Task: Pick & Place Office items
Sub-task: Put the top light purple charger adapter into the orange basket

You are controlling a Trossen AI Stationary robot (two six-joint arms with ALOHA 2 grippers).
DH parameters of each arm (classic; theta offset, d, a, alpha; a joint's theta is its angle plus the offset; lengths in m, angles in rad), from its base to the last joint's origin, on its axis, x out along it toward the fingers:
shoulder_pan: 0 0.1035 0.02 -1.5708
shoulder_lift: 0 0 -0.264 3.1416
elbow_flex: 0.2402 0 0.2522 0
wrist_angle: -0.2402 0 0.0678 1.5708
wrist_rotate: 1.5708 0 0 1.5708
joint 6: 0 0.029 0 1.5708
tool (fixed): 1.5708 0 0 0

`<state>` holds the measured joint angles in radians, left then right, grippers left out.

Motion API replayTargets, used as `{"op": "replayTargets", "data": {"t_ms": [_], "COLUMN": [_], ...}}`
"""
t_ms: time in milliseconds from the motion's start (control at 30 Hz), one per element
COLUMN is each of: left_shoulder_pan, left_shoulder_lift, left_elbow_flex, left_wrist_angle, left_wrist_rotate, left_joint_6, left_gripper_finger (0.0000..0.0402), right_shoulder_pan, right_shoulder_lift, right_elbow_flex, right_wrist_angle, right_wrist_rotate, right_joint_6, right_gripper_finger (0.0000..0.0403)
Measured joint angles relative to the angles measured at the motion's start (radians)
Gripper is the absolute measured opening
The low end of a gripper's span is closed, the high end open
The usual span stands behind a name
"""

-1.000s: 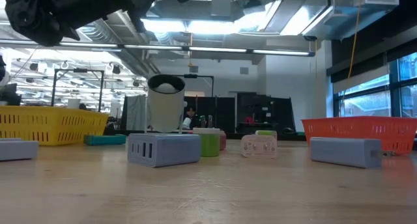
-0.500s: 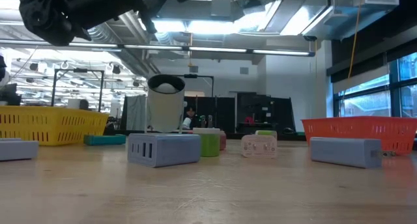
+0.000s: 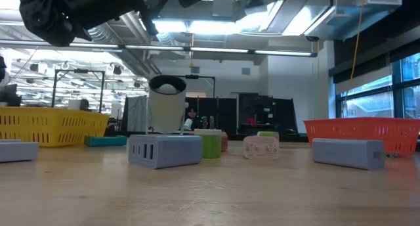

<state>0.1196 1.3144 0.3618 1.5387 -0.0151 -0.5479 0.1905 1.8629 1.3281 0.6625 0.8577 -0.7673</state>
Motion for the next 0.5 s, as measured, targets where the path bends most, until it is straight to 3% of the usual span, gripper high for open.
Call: {"op": "replayTargets", "data": {"t_ms": [133, 333, 500], "left_shoulder_pan": [0.000, 0.000, 0.000], "left_shoulder_lift": [0.000, 0.000, 0.000], "left_elbow_flex": [0.000, -0.002, -0.002], "left_wrist_angle": [-0.002, 0.002, 0.006], "left_wrist_rotate": [-0.005, -0.021, -0.024], "left_joint_6": [-0.017, -0.019, -0.025], "left_gripper_finger": [0.0211, 0.0253, 0.0251], "right_shoulder_pan": [0.000, 0.001, 0.001], "right_shoulder_lift": [0.000, -0.002, -0.002], "right_elbow_flex": [0.000, 0.003, 0.003], "right_wrist_angle": [0.003, 0.022, 0.015], "right_wrist_rotate": [0.007, 0.031, 0.044], "right_joint_6": [0.001, 0.023, 0.012], "right_gripper_finger": [0.0132, 0.0125, 0.0125]}}
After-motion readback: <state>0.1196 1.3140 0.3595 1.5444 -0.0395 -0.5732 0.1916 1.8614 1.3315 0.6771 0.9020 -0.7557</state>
